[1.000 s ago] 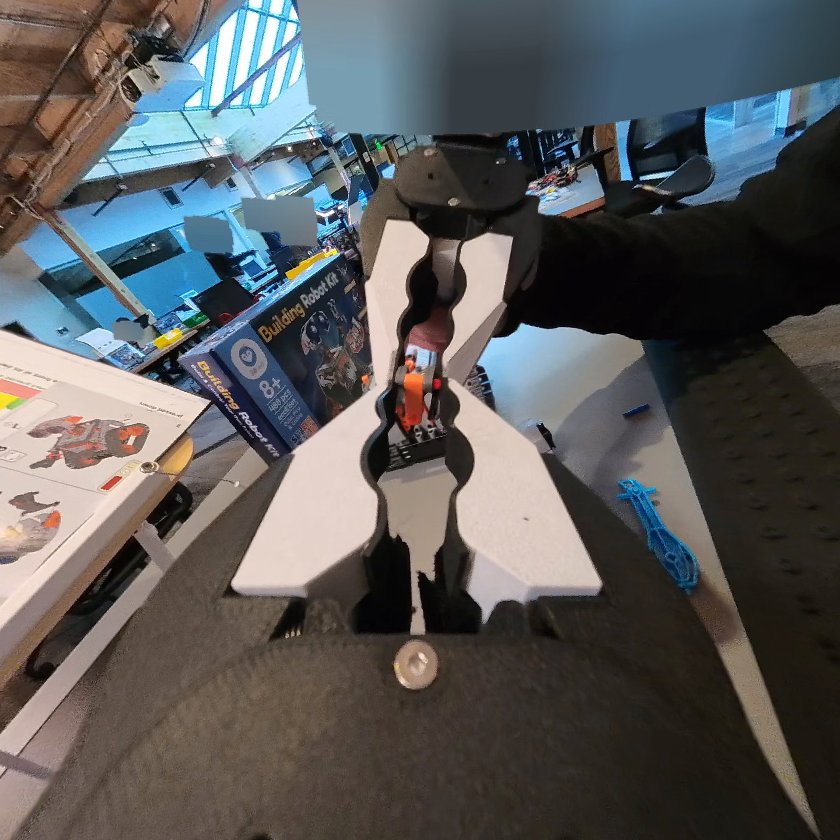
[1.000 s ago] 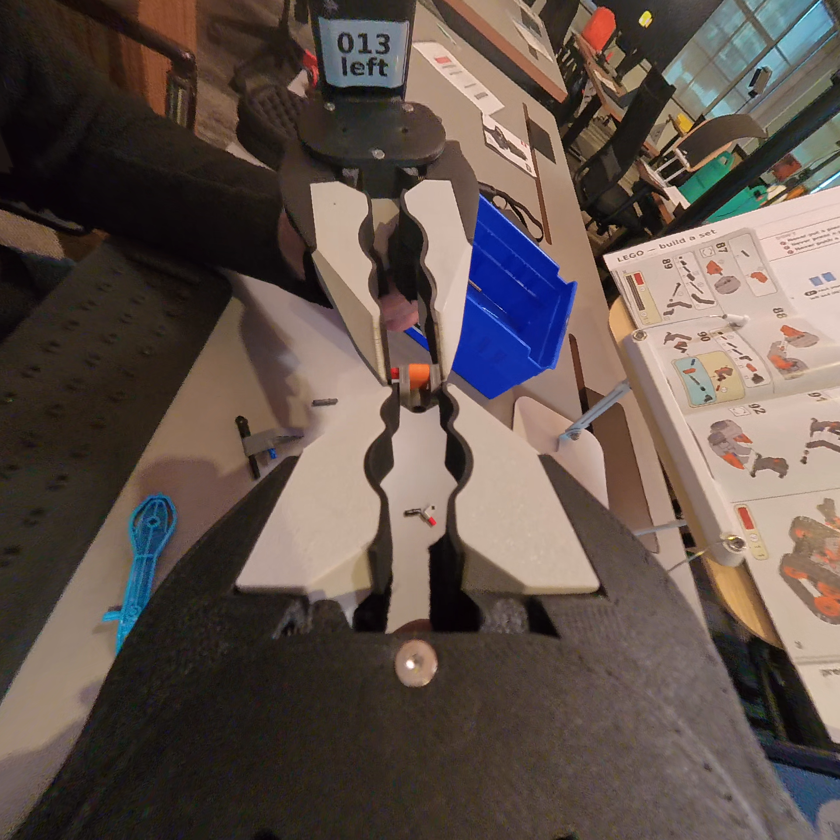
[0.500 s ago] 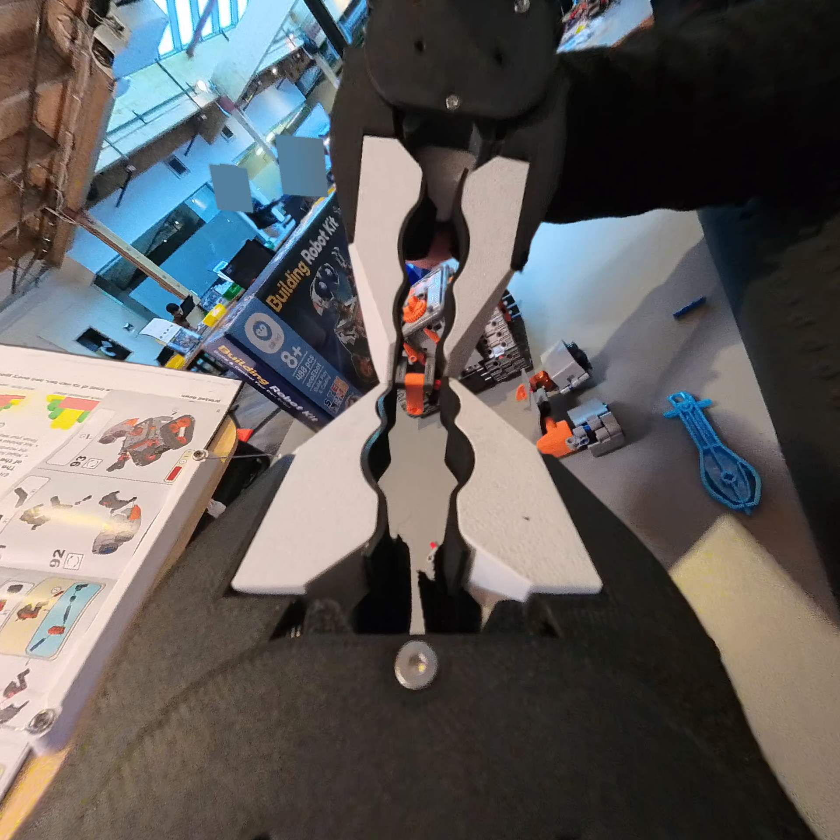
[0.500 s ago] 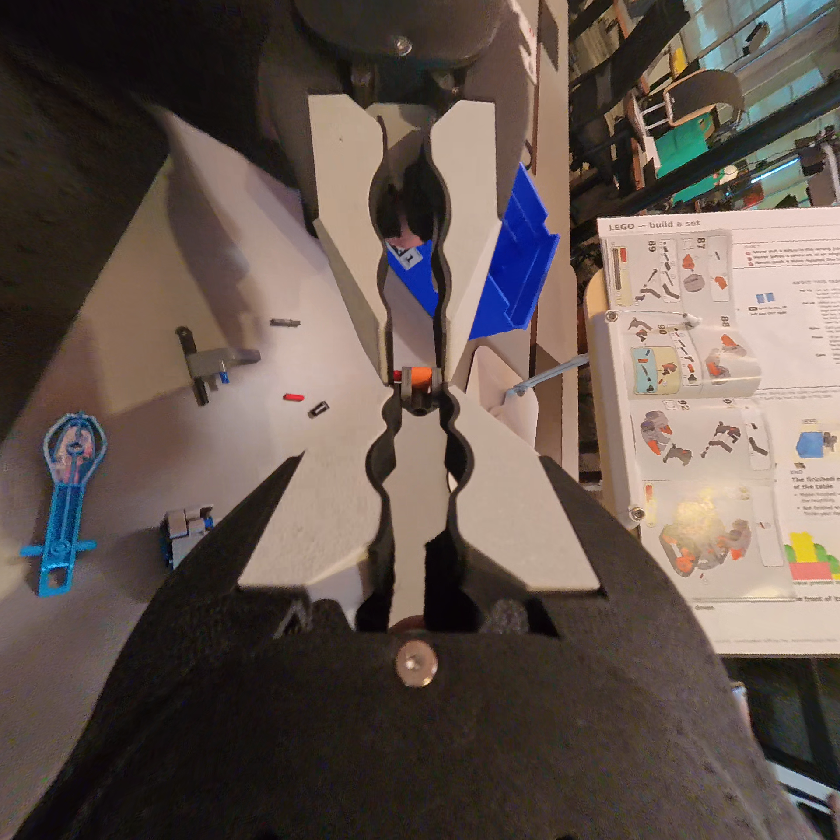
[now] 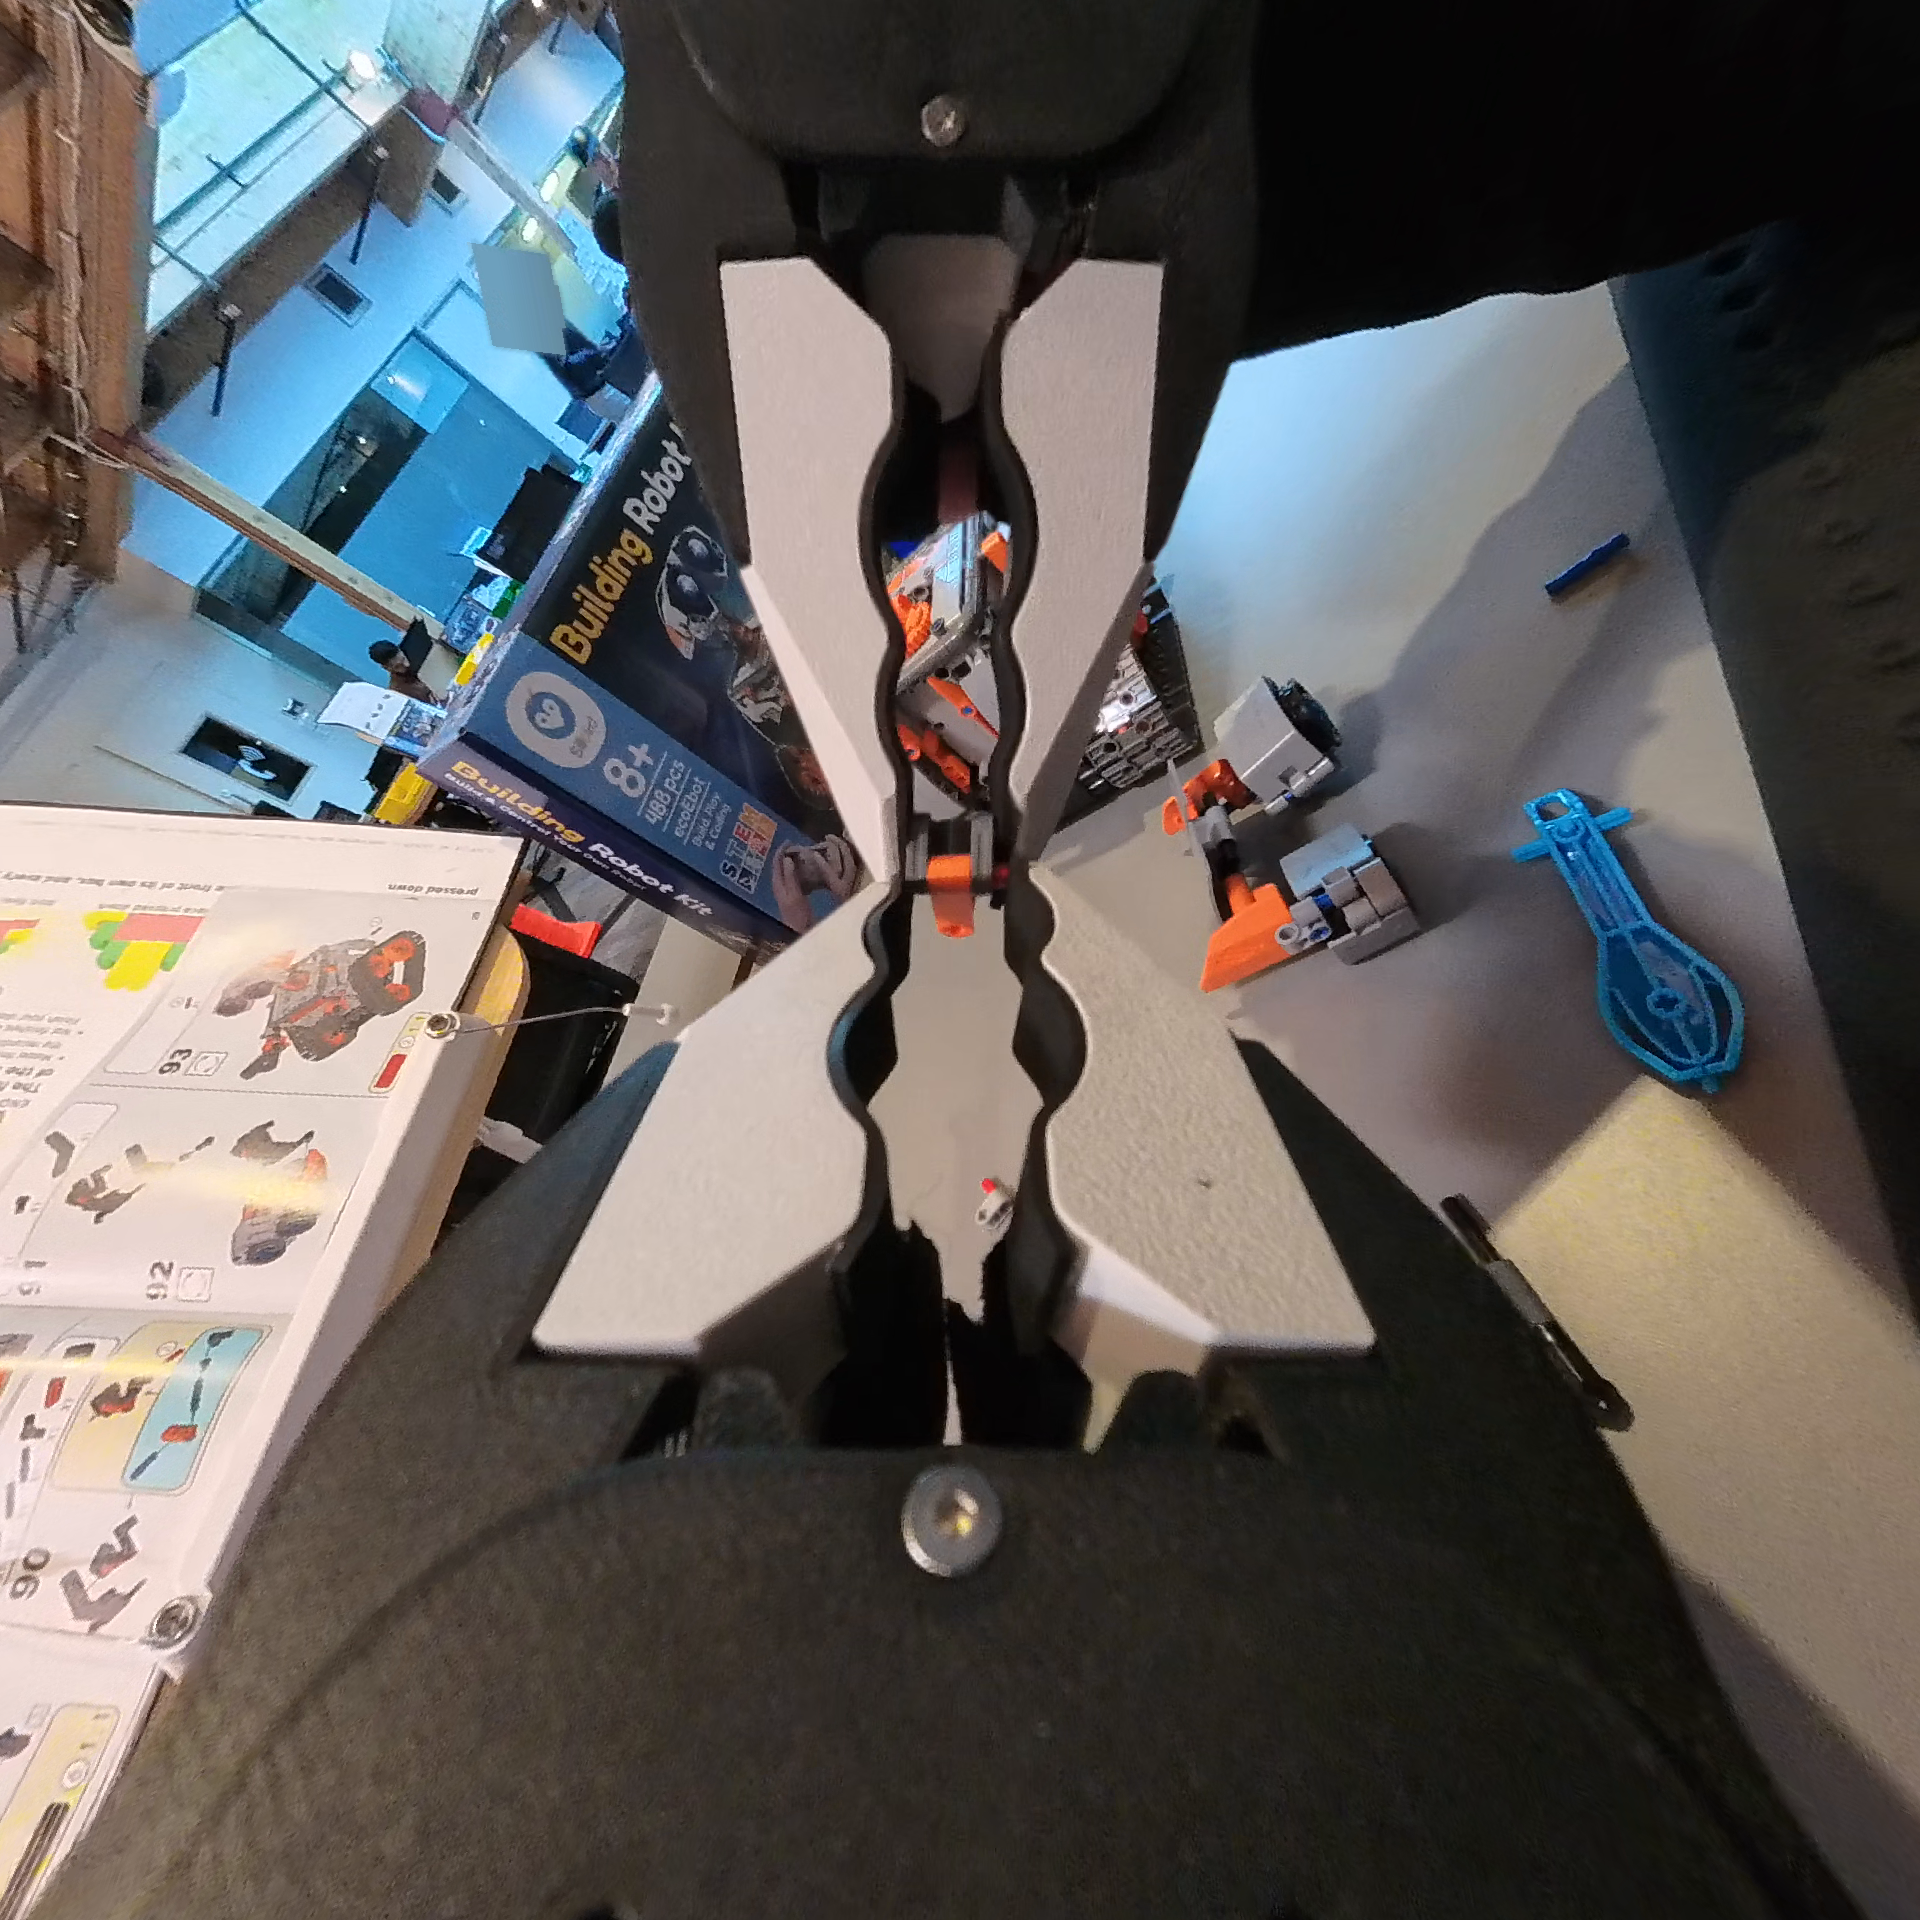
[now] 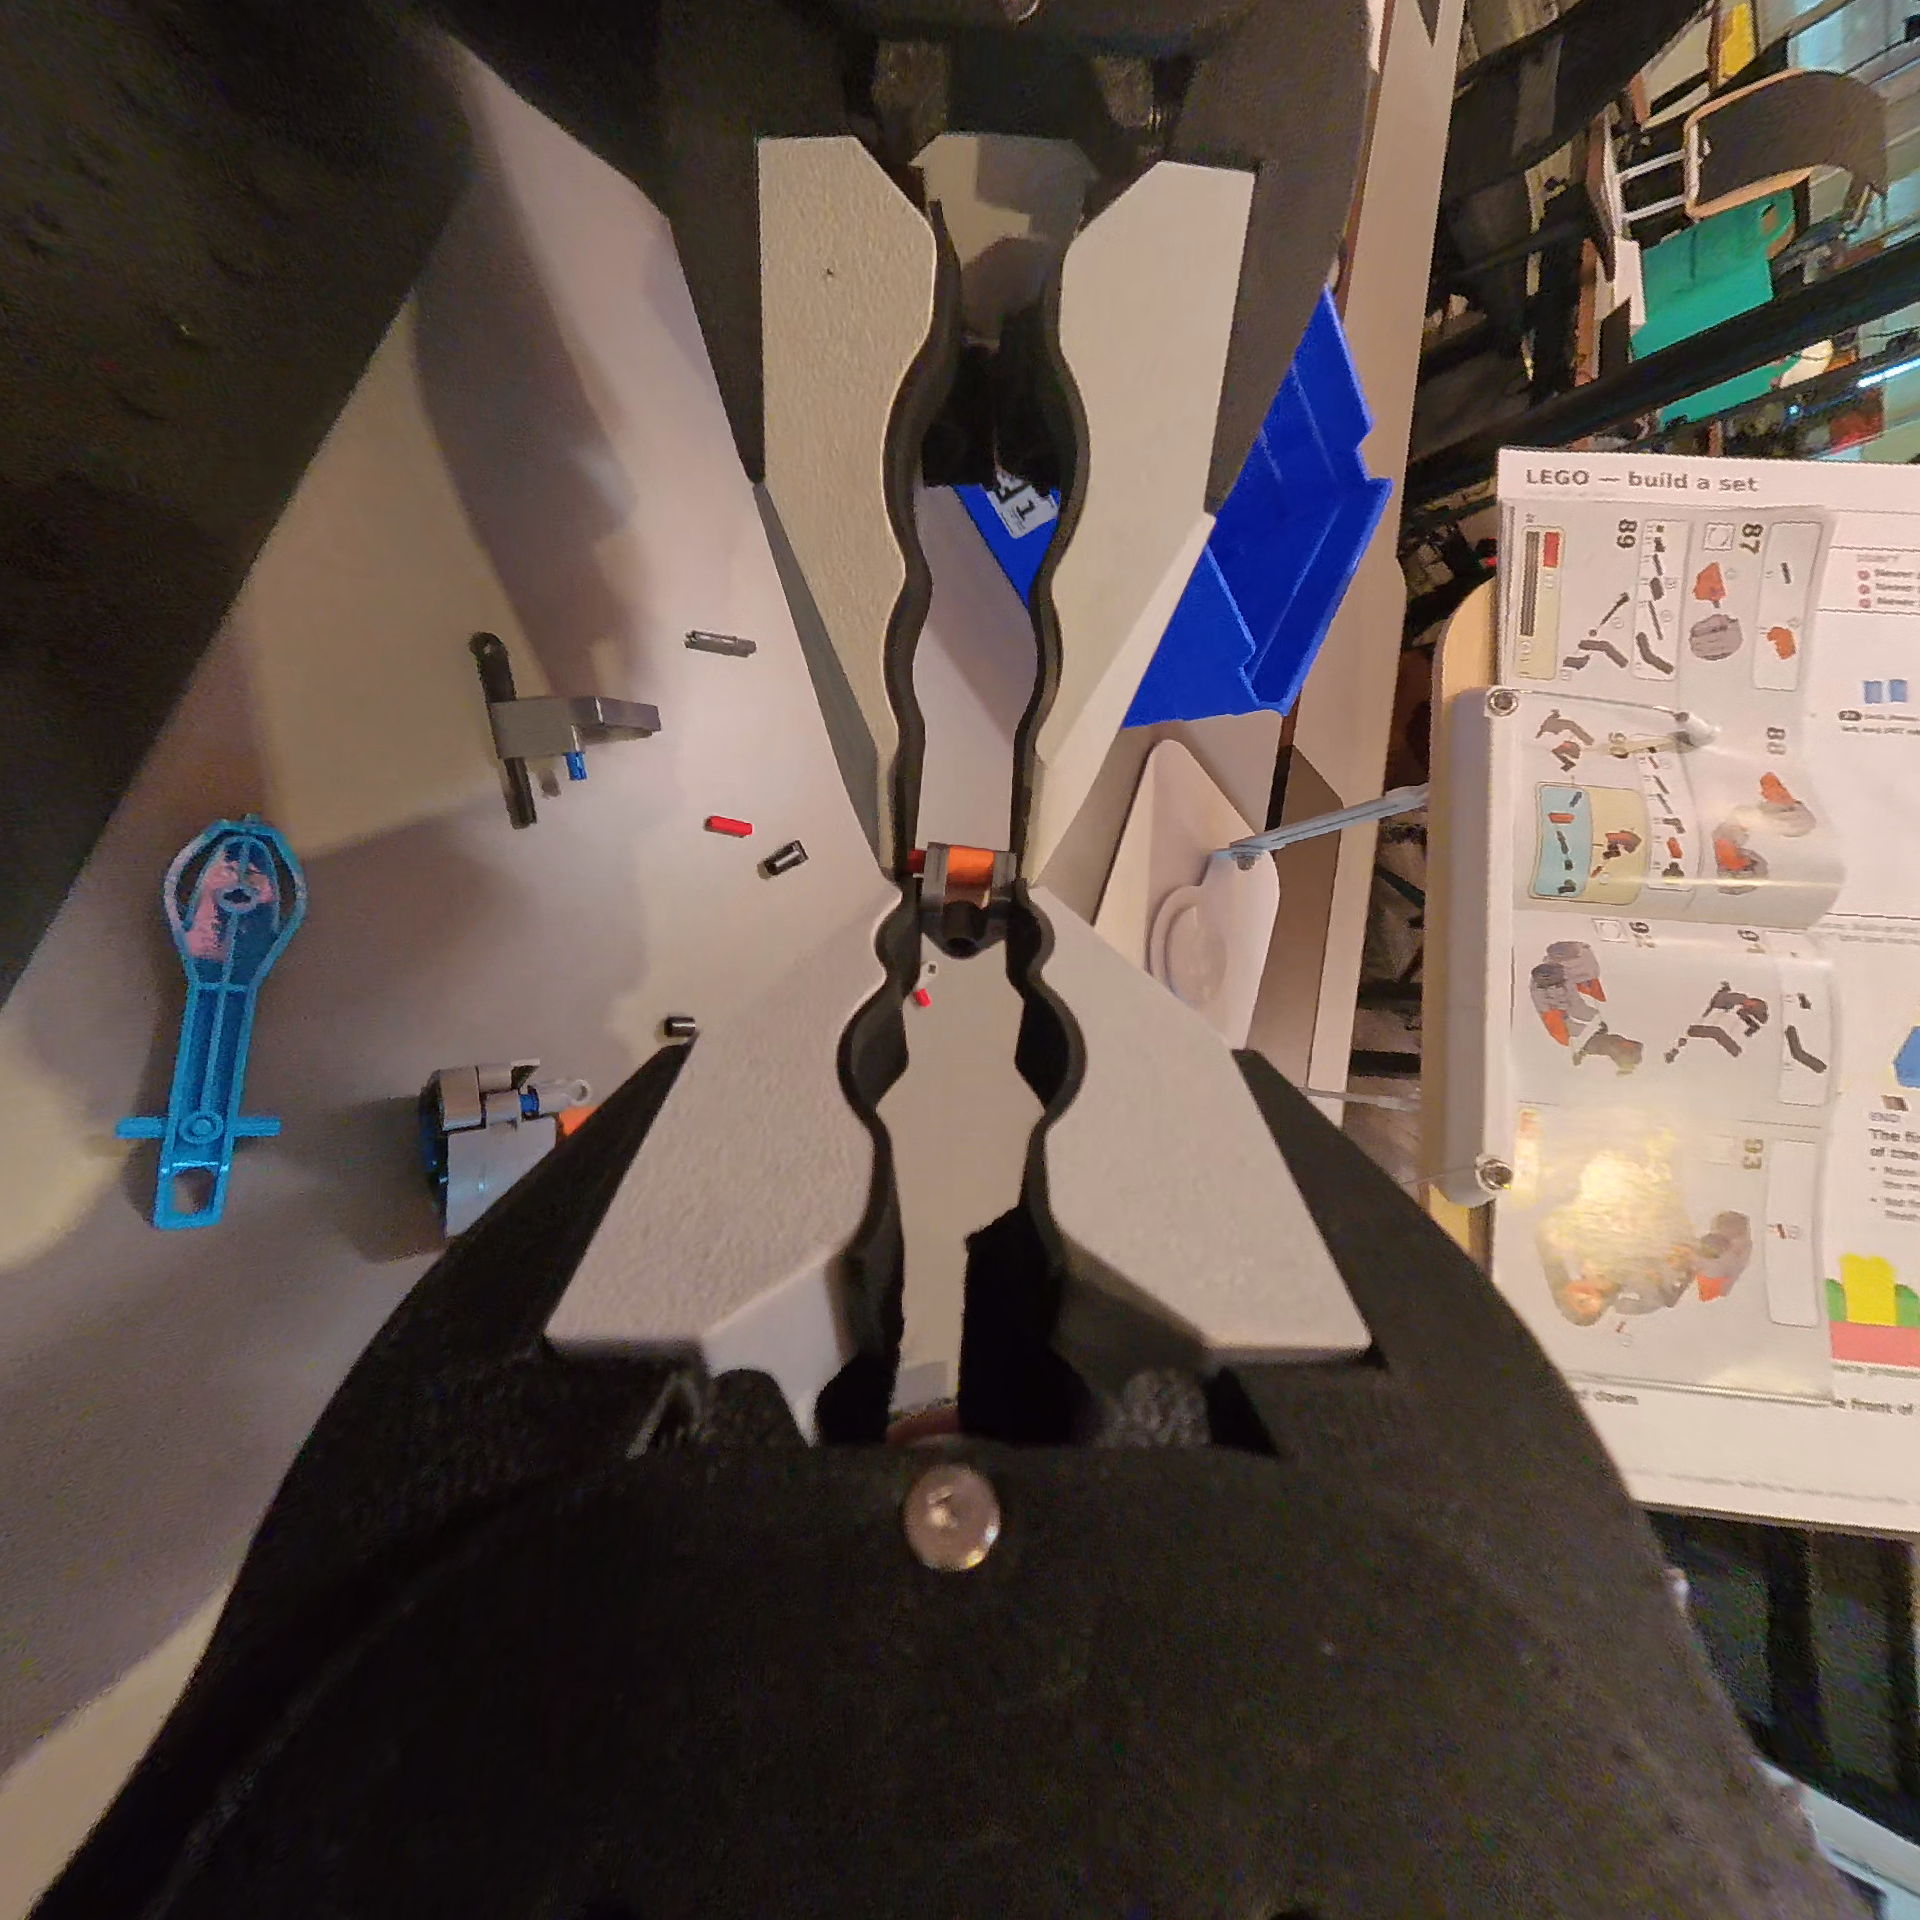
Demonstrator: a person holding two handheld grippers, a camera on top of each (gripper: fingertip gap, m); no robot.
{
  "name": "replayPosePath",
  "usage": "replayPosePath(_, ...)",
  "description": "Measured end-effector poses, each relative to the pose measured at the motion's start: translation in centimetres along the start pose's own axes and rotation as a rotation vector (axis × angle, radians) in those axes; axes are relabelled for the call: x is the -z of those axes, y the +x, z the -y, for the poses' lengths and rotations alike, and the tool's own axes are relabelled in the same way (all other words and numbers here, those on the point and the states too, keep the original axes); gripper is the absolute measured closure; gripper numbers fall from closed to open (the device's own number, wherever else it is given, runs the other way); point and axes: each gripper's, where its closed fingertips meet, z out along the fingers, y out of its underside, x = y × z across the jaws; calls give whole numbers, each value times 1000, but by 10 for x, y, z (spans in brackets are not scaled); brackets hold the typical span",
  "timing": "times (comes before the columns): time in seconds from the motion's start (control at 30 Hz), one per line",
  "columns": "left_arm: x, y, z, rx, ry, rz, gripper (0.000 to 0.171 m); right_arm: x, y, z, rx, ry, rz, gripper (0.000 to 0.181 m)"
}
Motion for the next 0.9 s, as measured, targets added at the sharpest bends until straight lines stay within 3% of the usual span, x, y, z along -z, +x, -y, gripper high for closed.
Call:
replayPosePath(0.33,1,4,-1,59,27,-56,157,-1,-5,1,-28,27,35,169)
replayPosePath(0.53,2,2,1,175,94,-103,156,-1,-3,2,-26,36,16,169)
replayPosePath(0.6,3,3,3,241,131,-150,156,0,-3,4,-58,83,44,169)
replayPosePath(0.73,14,-17,13,326,217,-94,155,5,17,16,-213,256,6,168)
replayPosePath(0.9,17,-26,16,333,265,-30,155,7,28,19,-262,320,-28,168)
